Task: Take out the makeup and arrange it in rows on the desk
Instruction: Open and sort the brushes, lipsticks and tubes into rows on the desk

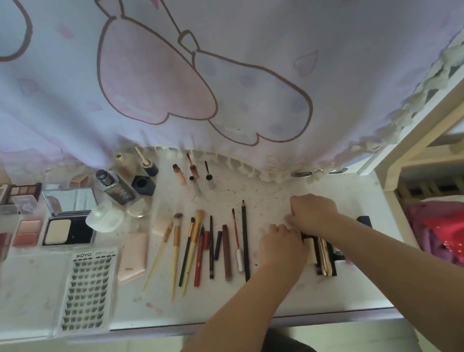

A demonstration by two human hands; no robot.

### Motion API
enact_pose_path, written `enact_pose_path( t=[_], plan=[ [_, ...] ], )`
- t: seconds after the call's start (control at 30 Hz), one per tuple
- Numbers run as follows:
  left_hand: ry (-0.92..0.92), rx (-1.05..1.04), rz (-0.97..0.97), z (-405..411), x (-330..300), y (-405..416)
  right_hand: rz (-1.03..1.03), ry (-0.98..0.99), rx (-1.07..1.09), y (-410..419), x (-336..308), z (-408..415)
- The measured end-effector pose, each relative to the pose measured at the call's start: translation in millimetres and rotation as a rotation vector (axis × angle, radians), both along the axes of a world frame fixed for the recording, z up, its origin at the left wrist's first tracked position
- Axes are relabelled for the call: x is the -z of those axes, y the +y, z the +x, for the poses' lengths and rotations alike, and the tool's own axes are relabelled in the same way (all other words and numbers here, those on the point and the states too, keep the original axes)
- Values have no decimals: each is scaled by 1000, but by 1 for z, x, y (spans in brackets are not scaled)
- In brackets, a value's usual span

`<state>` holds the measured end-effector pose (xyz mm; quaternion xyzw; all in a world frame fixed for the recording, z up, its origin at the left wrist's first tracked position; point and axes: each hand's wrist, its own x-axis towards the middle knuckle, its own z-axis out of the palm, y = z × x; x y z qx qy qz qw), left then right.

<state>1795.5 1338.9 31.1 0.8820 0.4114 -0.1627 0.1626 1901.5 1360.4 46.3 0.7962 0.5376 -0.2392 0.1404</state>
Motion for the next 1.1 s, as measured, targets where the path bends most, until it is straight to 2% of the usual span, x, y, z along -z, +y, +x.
enact_pose_path(
  t=[0.17, 0.3, 0.4, 0.53, 0.6, 0.67, 0.7, 0.8, 0.9, 0.97, 1.1],
  plan=[
    [-2, -118, -37, -4, 1, 4, 24, 74, 62, 3, 2, -8],
    [-120, -178, 48, -23, -11, 7, 120, 363, 240, 7, -8, -4],
    [-196, -113, 119, -41, -23, 14, 129, 528, 270, 3, -30, -1],
    [-226, -92, 51, -55, -39, 25, 171, 740, 316, -7, -55, -7],
    [-278, -118, -94, -62, -46, 30, 218, 810, 291, -15, -62, -10],
    [-321, -129, -233, -71, -52, 35, 209, 844, 216, -24, -69, -11],
    [-319, -101, -233, -74, -56, 37, 189, 855, 185, -27, -72, -10],
    [-282, -15, -139, -79, -61, 38, 104, 873, 216, -30, -80, -10],
    [-295, 38, -75, -77, -63, 36, 6, 716, 179, -29, -88, -12],
    [-317, 46, -85, -78, -63, 36, 36, 669, 123, -31, -89, -12],
    [-340, 21, -145, -83, -63, 41, 140, 826, 137, -35, -86, -9]
  ],
)
